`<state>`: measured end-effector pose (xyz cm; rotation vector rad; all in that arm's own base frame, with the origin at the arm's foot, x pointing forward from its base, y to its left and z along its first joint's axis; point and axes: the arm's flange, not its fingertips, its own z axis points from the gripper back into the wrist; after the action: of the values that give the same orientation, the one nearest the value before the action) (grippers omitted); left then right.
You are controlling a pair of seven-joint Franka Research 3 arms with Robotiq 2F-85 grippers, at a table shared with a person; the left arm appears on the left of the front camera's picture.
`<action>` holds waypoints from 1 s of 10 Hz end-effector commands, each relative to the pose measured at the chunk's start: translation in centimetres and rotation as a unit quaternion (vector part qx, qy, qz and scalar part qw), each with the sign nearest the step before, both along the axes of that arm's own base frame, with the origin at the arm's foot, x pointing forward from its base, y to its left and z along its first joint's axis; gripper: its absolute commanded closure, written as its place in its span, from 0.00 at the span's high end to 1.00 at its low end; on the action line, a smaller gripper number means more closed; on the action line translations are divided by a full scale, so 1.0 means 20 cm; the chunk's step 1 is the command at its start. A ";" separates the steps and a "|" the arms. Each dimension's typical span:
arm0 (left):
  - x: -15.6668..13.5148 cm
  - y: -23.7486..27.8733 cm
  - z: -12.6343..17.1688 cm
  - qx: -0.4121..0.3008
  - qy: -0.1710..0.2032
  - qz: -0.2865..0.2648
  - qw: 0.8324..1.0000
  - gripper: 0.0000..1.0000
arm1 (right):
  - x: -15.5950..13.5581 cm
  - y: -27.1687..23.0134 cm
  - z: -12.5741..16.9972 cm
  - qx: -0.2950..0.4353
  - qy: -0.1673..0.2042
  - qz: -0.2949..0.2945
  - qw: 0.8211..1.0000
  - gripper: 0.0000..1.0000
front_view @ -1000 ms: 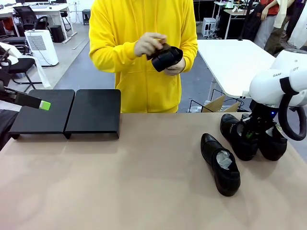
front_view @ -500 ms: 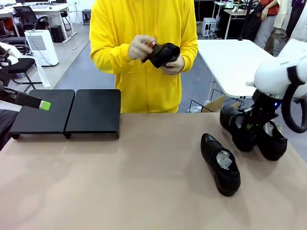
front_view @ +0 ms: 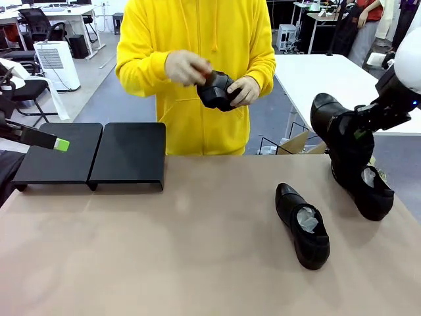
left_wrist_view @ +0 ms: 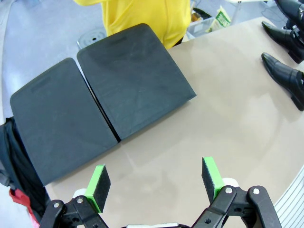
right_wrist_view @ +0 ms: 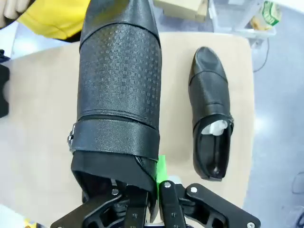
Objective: Organize the shoes by placing them on the stand.
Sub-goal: Pick up one Shoe and place it in the middle of the table.
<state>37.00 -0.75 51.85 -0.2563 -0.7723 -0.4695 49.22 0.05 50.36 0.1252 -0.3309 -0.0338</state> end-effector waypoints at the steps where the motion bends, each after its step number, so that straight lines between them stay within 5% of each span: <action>1: 0.00 0.02 0.00 -0.005 -0.002 -0.008 1.000 1.00 | 0.10 -0.01 -0.08 -0.006 0.011 -0.002 1.000 0.00; 4: 0.00 0.02 0.00 -0.005 -0.002 -0.008 1.000 1.00 | -0.07 0.18 0.06 -0.011 0.018 -0.053 0.998 0.00; 8: 0.00 0.02 0.00 -0.005 -0.002 -0.008 1.000 1.00 | -0.32 0.80 0.11 0.062 0.069 0.002 0.996 0.00; 10: 0.00 0.02 0.00 -0.005 -0.002 -0.008 1.000 1.00 | -0.44 1.10 -0.02 0.016 0.106 0.062 0.992 0.00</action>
<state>37.00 -0.76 51.85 -0.2563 -0.7720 -0.4697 40.37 21.12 50.93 0.2058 -0.1325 0.0391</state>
